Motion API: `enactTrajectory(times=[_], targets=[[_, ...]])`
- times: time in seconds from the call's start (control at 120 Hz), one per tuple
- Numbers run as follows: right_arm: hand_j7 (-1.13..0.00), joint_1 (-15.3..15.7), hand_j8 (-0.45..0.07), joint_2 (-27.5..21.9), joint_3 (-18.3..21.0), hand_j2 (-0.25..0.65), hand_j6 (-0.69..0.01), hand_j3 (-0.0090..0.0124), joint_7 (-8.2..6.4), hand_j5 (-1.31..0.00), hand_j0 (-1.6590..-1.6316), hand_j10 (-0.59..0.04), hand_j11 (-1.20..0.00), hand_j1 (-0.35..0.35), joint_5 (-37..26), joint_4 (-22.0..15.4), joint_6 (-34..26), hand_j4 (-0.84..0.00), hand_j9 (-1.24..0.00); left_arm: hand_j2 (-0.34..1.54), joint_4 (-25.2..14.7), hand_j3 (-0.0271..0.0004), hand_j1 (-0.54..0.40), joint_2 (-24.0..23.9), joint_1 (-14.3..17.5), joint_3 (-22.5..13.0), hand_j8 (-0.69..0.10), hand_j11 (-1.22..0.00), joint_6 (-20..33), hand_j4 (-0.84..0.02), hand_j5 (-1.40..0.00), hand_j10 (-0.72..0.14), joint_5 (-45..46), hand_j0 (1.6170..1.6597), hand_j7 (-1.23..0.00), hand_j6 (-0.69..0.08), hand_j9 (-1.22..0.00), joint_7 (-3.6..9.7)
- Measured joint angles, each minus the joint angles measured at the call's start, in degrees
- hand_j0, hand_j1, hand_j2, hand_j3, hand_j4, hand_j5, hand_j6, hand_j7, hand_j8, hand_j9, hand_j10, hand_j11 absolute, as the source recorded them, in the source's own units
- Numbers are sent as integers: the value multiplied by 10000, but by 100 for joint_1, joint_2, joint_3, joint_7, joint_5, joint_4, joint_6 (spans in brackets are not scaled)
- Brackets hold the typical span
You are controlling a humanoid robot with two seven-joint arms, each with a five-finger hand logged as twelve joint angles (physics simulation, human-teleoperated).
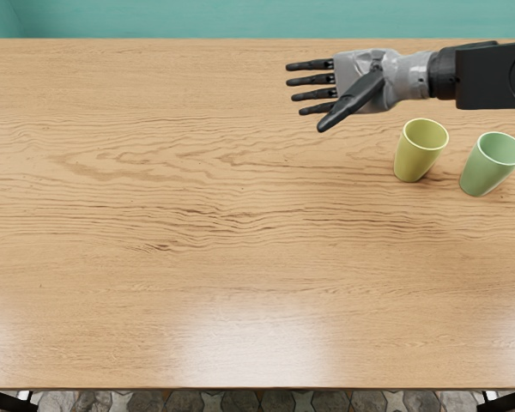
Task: Pick up cup and place in cup with right hand
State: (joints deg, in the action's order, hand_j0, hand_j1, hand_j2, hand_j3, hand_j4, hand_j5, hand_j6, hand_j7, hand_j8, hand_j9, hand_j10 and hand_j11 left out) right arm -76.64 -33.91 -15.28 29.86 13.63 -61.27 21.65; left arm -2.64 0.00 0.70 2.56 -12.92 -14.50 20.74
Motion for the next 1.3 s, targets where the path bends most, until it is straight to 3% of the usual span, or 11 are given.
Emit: enactTrajectory(times=[0.167, 0.258, 0.383, 0.55, 0.9, 1.3], targets=[[0, -12, 10, 9, -7, -5, 14, 0, -11, 2, -16581, 7, 1, -3488, -182, 55, -93, 0, 2, 25, 0, 0, 3357, 0, 0, 0, -123, -147, 1, -121, -148, -120, 0, 16581, -148, -123, -148, 0], [0, -66, 9, 8, -48, -5, 11, 0, -61, 2, -16581, 6, 1, -3489, -1241, 112, -148, 0, 1, 25, 0, 0, 3357, 0, 0, 0, -123, -147, 0, -121, -148, -120, 0, 16581, -148, -123, -147, 0], [0, -157, 1, -3, -103, -3, 2, 0, -340, 1, -16581, 1, 1, -3490, -2923, 149, -197, -3, 1, 25, 0, 0, 3357, 0, 0, 0, -123, -147, 0, -121, -148, -120, 0, 16581, -148, -123, -148, 0], [0, -167, -11, -63, 3, 0, -14, 0, -449, -1, -16581, -8, 0, -3491, -4119, 165, -384, -12, -1, 25, 0, 0, 3357, 0, 0, 0, -123, -147, 0, -121, -148, -120, 0, 16581, -148, -123, -148, 0], [0, -162, -27, -324, 633, 4, -35, 0, -445, -4, -16581, -18, -1, -3491, -4743, 89, -864, -24, -2, 25, 0, -1, 3357, 0, 0, -2, -122, -147, 0, -121, -148, -120, 0, 16581, -148, -123, -148, 0], [0, -127, -35, -318, 1308, 8, -45, 0, -465, -5, -16581, -24, -2, -3491, -4847, 77, -1509, -31, -3, 25, 0, -1, 3357, 0, 0, 0, -122, -147, 0, -121, -148, -120, 0, 16581, -148, -123, -147, 0]])
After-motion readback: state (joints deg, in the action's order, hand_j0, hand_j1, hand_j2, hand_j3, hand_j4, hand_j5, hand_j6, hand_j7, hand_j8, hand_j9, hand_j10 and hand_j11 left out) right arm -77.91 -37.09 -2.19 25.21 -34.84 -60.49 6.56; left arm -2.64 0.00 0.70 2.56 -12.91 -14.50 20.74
